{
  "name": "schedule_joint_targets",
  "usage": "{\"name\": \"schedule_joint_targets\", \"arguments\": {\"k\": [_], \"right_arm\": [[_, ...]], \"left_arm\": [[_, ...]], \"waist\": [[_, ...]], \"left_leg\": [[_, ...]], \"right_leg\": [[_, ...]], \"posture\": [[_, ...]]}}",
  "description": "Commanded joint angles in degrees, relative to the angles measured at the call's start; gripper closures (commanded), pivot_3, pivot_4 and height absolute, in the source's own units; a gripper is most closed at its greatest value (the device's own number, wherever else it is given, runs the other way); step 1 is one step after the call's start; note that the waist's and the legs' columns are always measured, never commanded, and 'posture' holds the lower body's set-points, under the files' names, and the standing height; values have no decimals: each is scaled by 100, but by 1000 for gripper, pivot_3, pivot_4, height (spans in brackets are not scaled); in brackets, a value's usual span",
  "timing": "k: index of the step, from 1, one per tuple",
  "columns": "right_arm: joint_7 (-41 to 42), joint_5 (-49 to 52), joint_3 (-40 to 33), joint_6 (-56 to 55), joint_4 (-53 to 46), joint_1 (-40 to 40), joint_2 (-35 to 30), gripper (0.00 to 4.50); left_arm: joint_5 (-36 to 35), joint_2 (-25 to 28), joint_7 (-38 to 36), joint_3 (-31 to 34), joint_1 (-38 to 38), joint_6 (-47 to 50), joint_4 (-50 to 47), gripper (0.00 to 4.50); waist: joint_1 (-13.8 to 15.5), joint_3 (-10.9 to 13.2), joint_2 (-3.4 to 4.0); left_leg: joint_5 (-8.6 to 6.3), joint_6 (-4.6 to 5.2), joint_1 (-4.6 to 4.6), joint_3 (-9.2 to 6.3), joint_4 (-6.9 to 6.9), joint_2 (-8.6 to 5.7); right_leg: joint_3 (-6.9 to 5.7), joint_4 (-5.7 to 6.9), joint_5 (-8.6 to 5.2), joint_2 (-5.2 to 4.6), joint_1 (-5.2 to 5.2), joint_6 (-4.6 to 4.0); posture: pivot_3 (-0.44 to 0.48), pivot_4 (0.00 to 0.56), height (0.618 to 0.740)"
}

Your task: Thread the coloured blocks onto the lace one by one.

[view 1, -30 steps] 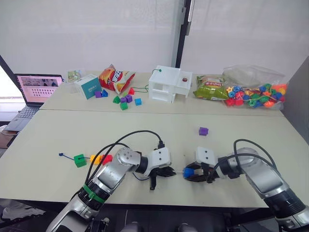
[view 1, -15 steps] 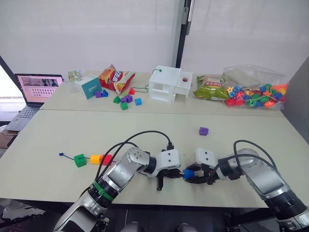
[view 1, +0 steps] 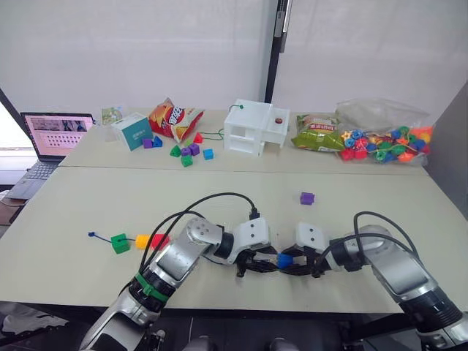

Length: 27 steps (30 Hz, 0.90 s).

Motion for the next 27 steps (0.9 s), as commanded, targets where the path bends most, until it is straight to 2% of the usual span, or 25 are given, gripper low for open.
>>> {"name": "schedule_joint_targets", "arguments": {"k": [1,7,14,15,19,20,27], "right_arm": [[-114,-51,3,46,-30,59,-37,3194],[-124,-28,-18,65,-58,99,-76,3194],[-126,1,-28,124,-109,105,-101,3194],[-129,8,-29,141,-124,105,-102,3194],[-135,18,-28,174,-155,95,-114,3194],[-136,22,-30,187,-176,102,-123,3194],[-158,40,-38,218,-228,134,-155,3194]], "left_arm": [[-219,383,-202,262,203,-82,-340,2548],[32,783,66,394,470,-476,-82,2548],[238,786,283,295,707,-980,318,2548],[221,757,290,299,735,-1020,357,3092],[254,701,316,247,750,-1116,420,4306],[262,665,334,231,752,-1138,441,4478],[279,451,376,224,695,-1178,433,4478]], "waist": [[-8,0,1],[11,0,0],[15,0,0],[16,0,0],[14,-1,0],[14,-1,0],[30,-1,0]], "left_leg": [[0,0,2,0,-2,0],[0,0,3,0,1,-2],[0,0,3,0,0,-3],[0,0,4,0,0,-3],[0,0,4,-1,0,-4],[0,0,4,-1,-1,-4],[0,0,4,-1,0,-7]], "right_leg": [[1,1,0,1,-1,0],[-2,-2,0,-4,4,0],[-1,-1,0,-7,4,0],[-1,-1,0,-7,4,0],[-1,0,0,-8,5,0],[-1,0,0,-8,4,0],[-3,-1,1,-10,7,1]], "posture": [[0,150,740],[0,150,740],[0,150,740],[0,150,740],[0,150,740],[0,150,740],[0,150,740]]}}
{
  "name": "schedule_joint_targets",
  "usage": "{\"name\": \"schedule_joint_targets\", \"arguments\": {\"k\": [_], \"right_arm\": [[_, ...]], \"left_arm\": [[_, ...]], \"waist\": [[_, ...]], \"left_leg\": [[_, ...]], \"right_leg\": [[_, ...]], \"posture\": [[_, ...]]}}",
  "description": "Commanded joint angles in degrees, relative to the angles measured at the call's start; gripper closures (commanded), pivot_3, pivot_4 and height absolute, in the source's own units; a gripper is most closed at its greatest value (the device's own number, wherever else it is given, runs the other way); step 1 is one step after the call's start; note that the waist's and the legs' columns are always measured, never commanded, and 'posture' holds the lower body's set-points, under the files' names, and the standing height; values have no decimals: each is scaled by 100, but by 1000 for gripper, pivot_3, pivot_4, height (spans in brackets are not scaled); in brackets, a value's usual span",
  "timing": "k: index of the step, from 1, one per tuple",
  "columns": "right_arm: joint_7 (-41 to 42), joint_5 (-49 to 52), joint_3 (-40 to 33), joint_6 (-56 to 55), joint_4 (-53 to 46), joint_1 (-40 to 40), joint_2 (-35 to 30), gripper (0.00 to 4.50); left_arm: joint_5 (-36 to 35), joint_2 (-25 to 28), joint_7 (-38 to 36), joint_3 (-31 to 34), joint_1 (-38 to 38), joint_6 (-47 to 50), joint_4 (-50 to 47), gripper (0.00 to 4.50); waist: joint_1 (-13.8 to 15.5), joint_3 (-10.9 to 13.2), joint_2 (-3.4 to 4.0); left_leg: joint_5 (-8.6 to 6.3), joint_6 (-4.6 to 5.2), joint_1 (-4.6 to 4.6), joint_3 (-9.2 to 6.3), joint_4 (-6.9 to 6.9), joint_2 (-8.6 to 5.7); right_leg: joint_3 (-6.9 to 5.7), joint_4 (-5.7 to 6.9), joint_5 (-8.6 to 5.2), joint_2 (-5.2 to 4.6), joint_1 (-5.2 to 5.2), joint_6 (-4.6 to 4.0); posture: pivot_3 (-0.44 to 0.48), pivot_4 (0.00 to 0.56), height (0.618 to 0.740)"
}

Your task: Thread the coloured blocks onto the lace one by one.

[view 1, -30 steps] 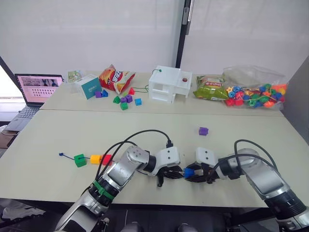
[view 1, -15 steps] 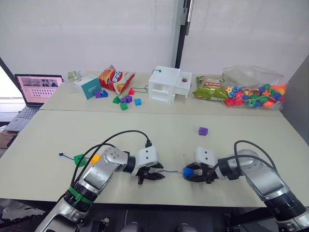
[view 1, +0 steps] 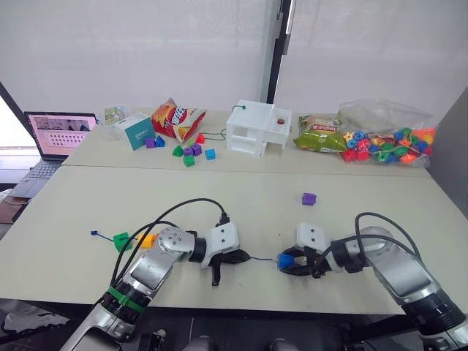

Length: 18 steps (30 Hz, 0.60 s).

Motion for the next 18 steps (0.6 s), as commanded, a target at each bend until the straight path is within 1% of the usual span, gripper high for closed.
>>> {"name": "schedule_joint_targets", "arguments": {"k": [1,8,13,18], "right_arm": [[-52,-2,-10,75,-115,65,-74,3194],[-87,-26,58,82,-122,51,-19,3194],[-90,-38,94,77,-94,6,-3,3194],[-90,-55,118,74,-75,-13,10,3194]], "left_arm": [[55,-188,44,-159,-43,-30,10,4478],[189,-744,153,-438,-435,69,74,4478],[236,-930,233,-492,-579,114,104,4478],[238,-948,260,-494,-540,207,-15,4478]], "waist": [[1,0,0],[4,0,0],[-15,0,0],[-16,0,-1]], "left_leg": [[0,0,0,0,0,0],[0,0,-5,0,2,-3],[0,0,-5,0,1,-2],[0,0,-4,0,1,-1]], "right_leg": [[0,0,0,0,0,0],[-1,0,1,2,-3,1],[1,0,1,4,-3,1],[0,0,1,5,-3,2]], "posture": [[0,150,740],[0,150,740],[0,150,740],[0,150,740]]}}
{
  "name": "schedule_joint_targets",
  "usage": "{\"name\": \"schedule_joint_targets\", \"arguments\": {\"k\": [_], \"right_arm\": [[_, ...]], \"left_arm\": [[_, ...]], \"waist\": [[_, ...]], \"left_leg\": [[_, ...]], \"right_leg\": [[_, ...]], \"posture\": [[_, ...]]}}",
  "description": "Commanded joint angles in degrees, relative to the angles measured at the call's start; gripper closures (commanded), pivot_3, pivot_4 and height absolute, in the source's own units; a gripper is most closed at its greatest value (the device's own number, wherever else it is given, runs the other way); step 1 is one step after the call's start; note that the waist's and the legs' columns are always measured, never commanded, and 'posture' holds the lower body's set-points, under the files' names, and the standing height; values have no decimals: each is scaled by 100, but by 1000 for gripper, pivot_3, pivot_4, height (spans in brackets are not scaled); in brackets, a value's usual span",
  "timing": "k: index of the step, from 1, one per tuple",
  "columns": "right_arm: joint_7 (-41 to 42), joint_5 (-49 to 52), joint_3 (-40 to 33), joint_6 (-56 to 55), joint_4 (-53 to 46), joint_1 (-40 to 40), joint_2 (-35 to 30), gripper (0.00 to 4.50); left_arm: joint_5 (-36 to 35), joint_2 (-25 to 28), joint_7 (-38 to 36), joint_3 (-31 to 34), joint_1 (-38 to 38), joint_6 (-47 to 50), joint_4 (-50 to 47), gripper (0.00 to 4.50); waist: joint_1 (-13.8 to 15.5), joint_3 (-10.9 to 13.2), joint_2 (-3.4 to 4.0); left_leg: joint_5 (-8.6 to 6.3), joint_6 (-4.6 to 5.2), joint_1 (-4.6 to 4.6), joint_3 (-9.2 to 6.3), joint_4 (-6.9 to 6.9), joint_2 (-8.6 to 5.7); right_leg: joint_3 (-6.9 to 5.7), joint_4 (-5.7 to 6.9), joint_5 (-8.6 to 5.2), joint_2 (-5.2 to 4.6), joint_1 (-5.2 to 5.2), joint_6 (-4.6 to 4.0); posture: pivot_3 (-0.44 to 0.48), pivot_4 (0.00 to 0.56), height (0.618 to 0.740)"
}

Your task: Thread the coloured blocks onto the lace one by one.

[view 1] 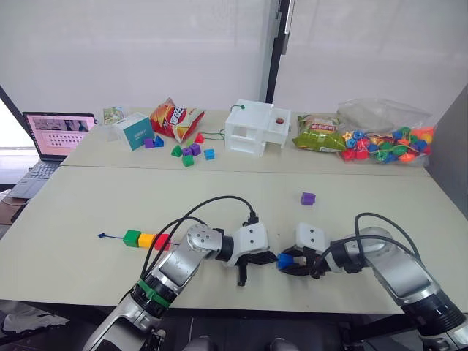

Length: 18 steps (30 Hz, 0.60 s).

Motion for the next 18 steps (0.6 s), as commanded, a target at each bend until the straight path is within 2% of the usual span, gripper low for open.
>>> {"name": "schedule_joint_targets", "arguments": {"k": [1,3,4,6,12,15,18], "right_arm": [[-22,-55,114,66,-10,-38,-4,3194],[-22,-45,122,88,-33,-35,-1,3194],[-33,30,78,184,-66,-36,25,3194],[-165,119,-77,261,-132,-24,91,2154],[-276,399,-465,618,-633,190,-137,113],[-338,580,-898,750,-930,535,-396,0],[-388,648,-1130,704,-1055,811,-593,0]], "left_arm": [[-18,-33,80,46,-37,35,-153,4478],[-88,-16,66,114,-24,79,-165,4478],[-179,34,-28,156,-19,143,-209,4220],[-308,173,-219,201,-5,225,-315,3655],[-391,495,-448,202,-3,203,-477,1683],[-309,421,-441,78,-112,127,-392,693],[-229,186,-351,-52,-220,84,-211,693]], "waist": [[-1,0,0],[-1,0,0],[-1,0,0],[-2,0,0],[16,0,1],[62,0,1],[83,0,0]], "left_leg": [[0,0,0,0,0,0],[0,0,0,0,0,1],[0,0,0,0,0,1],[0,0,0,0,0,1],[0,0,-3,0,-1,1],[0,1,-10,-2,1,-5],[-1,2,-13,-2,1,-8]], "right_leg": [[0,0,0,0,0,0],[0,0,0,1,0,0],[0,0,0,1,0,0],[0,0,0,1,0,0],[2,0,0,-2,-5,0],[-2,-3,0,-10,-6,1],[-3,-11,2,-13,-4,5]], "posture": [[0,150,740],[0,150,740],[0,150,740],[0,150,740],[0,150,740],[0,150,740],[0,150,740]]}}
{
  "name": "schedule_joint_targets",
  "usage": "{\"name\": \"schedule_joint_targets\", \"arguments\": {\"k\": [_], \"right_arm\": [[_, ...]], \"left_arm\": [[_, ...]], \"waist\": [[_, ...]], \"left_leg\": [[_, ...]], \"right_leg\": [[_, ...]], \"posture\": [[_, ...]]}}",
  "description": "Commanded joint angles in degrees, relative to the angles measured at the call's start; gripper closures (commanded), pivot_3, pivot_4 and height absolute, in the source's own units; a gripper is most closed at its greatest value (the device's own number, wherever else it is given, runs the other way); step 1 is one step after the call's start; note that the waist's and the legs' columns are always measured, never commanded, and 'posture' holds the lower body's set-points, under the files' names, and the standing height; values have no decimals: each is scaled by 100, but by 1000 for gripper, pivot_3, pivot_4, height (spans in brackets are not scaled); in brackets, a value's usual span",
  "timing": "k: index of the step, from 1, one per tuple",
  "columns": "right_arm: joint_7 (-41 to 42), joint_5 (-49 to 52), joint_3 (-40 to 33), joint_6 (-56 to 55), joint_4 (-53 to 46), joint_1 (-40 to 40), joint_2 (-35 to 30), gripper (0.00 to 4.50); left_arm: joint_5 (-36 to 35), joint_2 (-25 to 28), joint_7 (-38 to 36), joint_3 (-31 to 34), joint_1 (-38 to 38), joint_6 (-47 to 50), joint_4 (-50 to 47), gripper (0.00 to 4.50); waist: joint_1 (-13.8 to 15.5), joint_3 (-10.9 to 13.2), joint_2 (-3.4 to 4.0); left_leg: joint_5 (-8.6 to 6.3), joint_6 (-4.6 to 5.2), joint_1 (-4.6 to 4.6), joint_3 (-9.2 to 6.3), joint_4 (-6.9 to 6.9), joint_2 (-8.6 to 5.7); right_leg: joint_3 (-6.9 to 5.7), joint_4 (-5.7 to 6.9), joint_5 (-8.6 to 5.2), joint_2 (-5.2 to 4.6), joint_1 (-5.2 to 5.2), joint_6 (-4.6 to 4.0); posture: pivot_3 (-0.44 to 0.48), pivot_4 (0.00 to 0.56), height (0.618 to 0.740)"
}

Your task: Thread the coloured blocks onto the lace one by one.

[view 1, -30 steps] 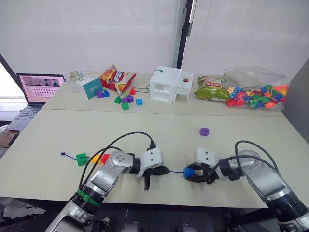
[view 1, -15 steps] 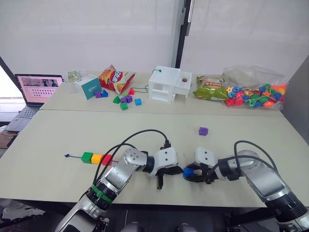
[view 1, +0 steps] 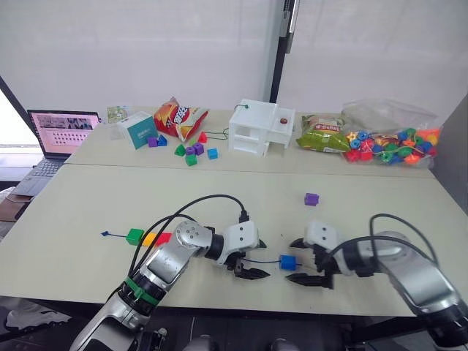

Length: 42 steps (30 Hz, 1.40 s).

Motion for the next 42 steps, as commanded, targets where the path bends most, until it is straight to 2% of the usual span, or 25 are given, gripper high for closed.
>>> {"name": "schedule_joint_targets", "arguments": {"k": [1,5,12,18,20,32,38,41,42], "right_arm": [[-31,192,-366,-41,-249,211,-161,0],[-68,97,-461,-312,-136,476,-313,0],[-210,-102,-177,-562,3,387,-238,0],[-240,-166,-12,-660,117,292,-200,0],[-237,-169,18,-680,163,247,-193,529],[-209,-212,142,-1001,415,199,-137,4490],[-152,-148,74,-1036,313,208,-175,4500],[-104,-97,79,-936,180,134,-199,4500],[-75,-85,84,-881,118,124,-231,4500]], "left_arm": [[134,-290,79,-213,-216,-214,93,693],[406,-800,363,-431,-414,-552,729,693],[701,-927,428,-569,-431,-827,1077,693],[720,-924,353,-519,-460,-770,1114,2525],[705,-913,326,-504,-449,-730,1099,3172],[699,-801,240,-477,-423,-633,973,3196],[648,-669,174,-390,-391,-508,885,3196],[454,-322,5,-165,-245,-349,595,3196],[421,-53,-97,-55,-154,-446,490,3196]], "waist": [[-4,0,-1],[3,1,-1],[-84,1,-2],[-69,1,-2],[-73,1,-2],[-80,1,-2],[-81,1,-2],[-99,1,-1],[-111,0,-1]], "left_leg": [[0,0,0,0,0,0],[0,1,1,2,1,-2],[0,1,4,3,-2,6],[0,1,4,3,2,3],[0,1,4,3,2,3],[0,1,6,3,1,4],[0,1,7,3,1,4],[0,1,7,3,0,5],[0,1,7,3,0,7]], "right_leg": [[0,-2,0,1,1,1],[1,-2,0,2,3,1],[6,-1,1,16,0,1],[5,-2,1,11,4,2],[5,-2,1,11,4,2],[6,0,1,13,4,2],[6,1,1,13,3,2],[6,2,1,14,1,2],[9,3,1,17,0,2]], "posture": [[0,150,740],[0,150,740],[0,150,740],[0,150,740],[0,150,740],[0,150,740],[0,150,740],[0,150,740],[0,150,740]]}}
